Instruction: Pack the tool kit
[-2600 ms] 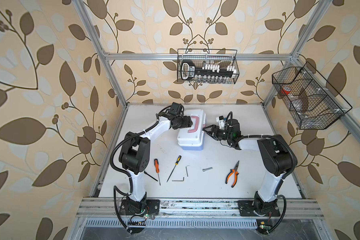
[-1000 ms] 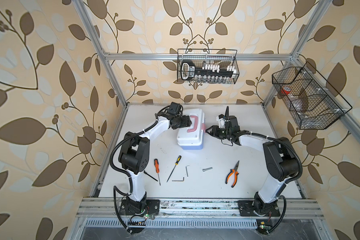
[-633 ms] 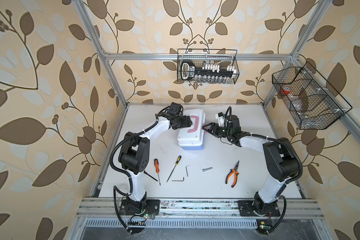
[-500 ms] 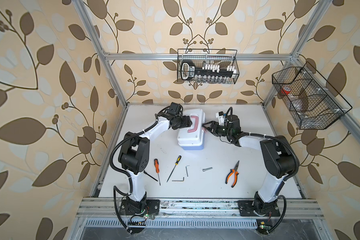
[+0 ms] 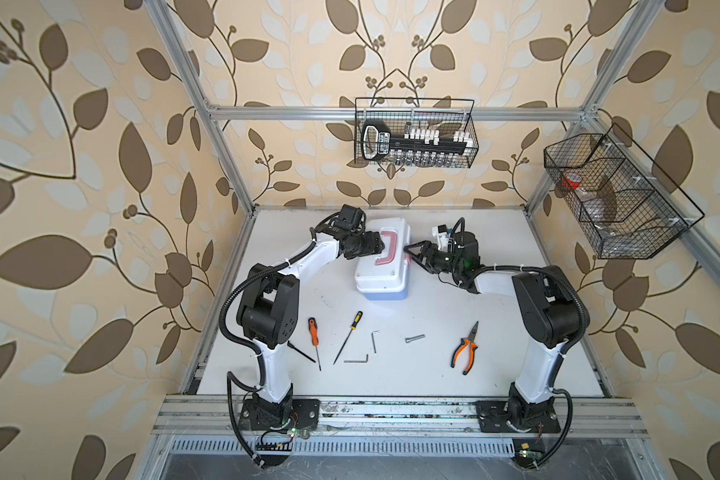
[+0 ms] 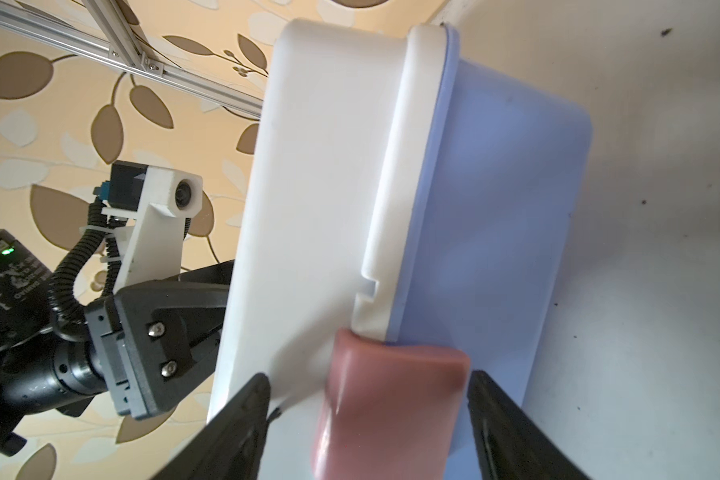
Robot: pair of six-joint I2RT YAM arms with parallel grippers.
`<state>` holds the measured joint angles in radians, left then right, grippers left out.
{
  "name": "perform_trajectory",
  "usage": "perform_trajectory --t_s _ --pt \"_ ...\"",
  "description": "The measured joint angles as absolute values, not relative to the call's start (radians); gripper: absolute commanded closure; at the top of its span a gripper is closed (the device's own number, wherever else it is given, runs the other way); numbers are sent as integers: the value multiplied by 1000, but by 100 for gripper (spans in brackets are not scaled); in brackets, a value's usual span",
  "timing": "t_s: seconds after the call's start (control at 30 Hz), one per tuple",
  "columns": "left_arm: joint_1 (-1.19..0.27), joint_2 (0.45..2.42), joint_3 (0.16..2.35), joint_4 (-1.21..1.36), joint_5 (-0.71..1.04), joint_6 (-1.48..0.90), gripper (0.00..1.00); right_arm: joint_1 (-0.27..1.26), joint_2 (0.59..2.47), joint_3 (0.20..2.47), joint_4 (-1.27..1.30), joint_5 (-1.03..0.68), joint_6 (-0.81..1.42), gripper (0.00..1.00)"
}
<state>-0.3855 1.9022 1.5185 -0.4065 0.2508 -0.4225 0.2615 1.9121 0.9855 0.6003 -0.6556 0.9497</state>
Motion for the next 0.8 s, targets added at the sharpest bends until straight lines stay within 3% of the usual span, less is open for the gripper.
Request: perform_trajectory --t_s 0.23,0.5,0.8 --pt "-385 1902 1519 -406 251 -422 52 262 1914 985 618 -655 969 28" --pt "-385 1902 1519 -406 250 -422 52 262 1928 968 655 -654 1003 24" --pt "-386 1902 1518 -406 251 -422 52 260 1969 899 810 -656 1104 29"
